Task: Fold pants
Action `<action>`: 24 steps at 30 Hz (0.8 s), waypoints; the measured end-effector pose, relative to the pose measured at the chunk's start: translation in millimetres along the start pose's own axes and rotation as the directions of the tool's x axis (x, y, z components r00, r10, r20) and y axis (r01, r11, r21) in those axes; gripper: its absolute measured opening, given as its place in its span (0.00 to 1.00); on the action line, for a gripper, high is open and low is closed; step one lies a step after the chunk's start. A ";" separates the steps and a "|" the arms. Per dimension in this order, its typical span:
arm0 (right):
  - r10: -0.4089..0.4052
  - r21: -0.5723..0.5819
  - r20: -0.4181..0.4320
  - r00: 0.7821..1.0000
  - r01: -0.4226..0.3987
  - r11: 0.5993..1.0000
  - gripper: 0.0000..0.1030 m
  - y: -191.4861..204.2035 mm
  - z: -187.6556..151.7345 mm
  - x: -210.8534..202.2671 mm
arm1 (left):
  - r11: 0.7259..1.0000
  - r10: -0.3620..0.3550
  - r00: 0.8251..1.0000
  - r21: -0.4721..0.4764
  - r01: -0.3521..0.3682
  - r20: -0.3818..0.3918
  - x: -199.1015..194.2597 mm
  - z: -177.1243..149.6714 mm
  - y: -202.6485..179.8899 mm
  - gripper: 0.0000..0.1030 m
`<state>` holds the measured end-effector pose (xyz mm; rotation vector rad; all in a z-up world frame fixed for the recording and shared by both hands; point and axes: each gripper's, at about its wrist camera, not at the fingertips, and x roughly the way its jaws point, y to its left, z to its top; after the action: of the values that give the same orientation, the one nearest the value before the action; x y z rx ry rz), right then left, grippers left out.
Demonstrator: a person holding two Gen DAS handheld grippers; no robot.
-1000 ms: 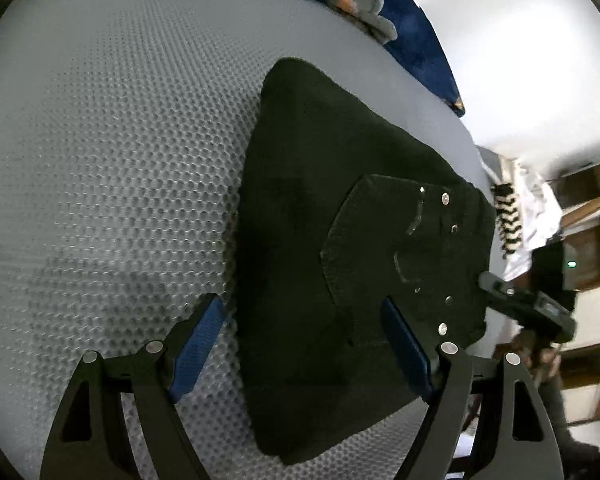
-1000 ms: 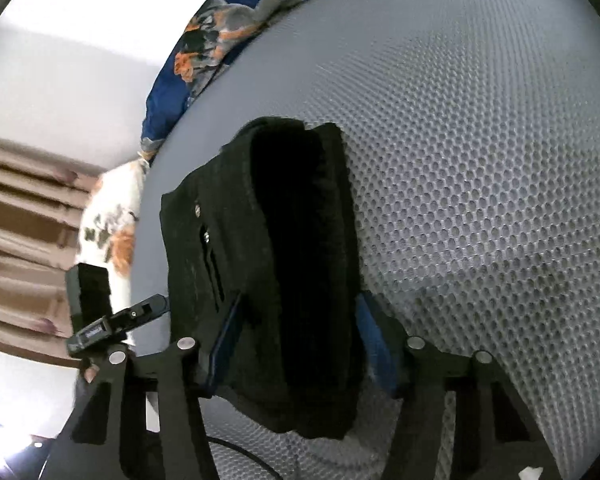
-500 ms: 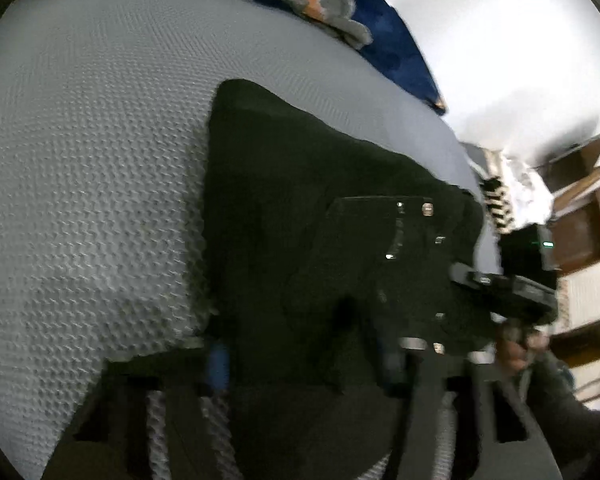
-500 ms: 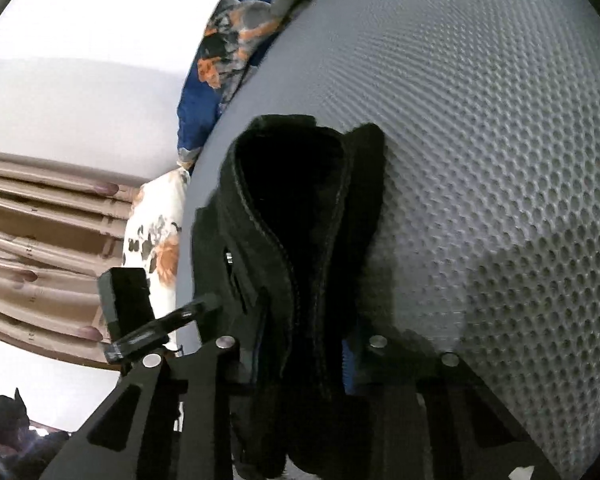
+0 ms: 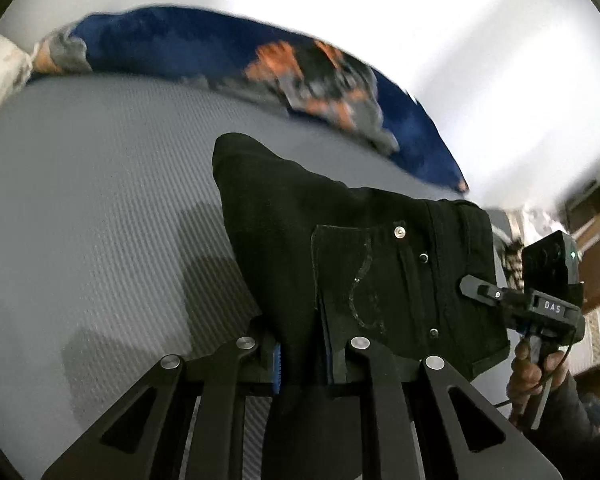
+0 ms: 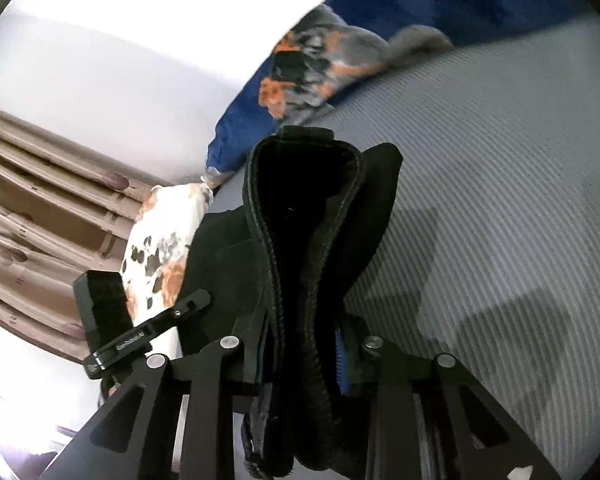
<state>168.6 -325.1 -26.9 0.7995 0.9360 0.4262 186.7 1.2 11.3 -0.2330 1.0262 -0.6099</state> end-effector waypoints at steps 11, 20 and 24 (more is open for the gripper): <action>-0.415 -0.129 0.051 0.909 0.418 0.899 0.55 -16.7 11.4 61.9 | 0.966 0.259 0.962 0.003 -0.260 -0.089 82.2 32.5 58.9 0.52; -0.504 -0.206 0.141 0.852 0.524 0.827 0.61 27.8 -24.3 20.8 | 0.914 0.404 0.915 0.052 -0.403 -0.003 45.4 -7.4 43.9 0.61; -0.510 -0.234 0.203 0.836 0.547 0.803 0.66 57.8 -49.7 -0.7 | 0.861 0.500 0.864 0.071 -0.503 0.052 10.2 -29.2 13.0 0.62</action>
<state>127.0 -267.4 0.6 0.2703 0.9066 0.0083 170.2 8.8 -17.0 0.1017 0.9771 -0.1687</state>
